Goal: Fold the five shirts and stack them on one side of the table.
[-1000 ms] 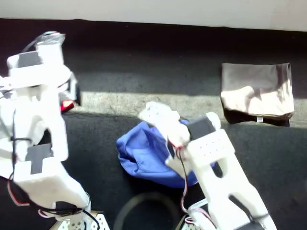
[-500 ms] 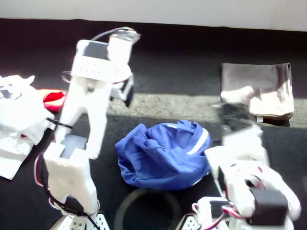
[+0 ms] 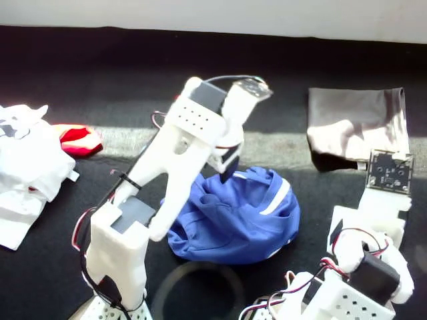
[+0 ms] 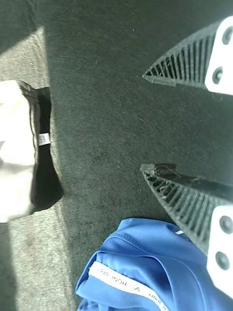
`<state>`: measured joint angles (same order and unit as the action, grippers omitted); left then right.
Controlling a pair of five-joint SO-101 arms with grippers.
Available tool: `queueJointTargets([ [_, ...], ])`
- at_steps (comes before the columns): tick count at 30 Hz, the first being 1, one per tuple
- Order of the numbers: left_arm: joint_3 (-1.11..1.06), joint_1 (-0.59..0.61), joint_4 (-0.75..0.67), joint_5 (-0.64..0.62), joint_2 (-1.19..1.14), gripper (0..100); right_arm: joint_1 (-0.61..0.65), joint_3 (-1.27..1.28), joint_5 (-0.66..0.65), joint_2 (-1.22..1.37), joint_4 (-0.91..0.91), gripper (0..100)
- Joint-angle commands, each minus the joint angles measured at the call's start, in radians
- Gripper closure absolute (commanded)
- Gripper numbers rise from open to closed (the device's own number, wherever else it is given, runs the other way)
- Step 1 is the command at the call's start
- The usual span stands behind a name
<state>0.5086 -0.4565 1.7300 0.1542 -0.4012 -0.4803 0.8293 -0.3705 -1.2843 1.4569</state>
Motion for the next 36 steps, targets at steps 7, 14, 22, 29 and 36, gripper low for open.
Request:
queueJointTargets([
  [7,0.001,-0.042,-0.091,0.002,-0.182,80,-0.016,0.039,0.008,-0.01,-0.016,74.0],
  [14,0.001,-0.03,-0.207,-0.003,-0.28,81,-0.016,0.039,0.003,-0.01,-0.01,74.0],
  [22,0.036,-0.035,-0.173,-0.003,-0.251,99,-0.008,0.082,0.009,-0.01,-0.018,74.0],
  [29,0.166,0.021,-0.078,0.0,-0.183,99,-0.01,0.124,0.009,-0.01,-0.018,74.0],
  [36,0.182,0.14,-0.084,0.002,-0.189,95,-0.008,0.117,0.008,-0.01,-0.018,74.0],
])
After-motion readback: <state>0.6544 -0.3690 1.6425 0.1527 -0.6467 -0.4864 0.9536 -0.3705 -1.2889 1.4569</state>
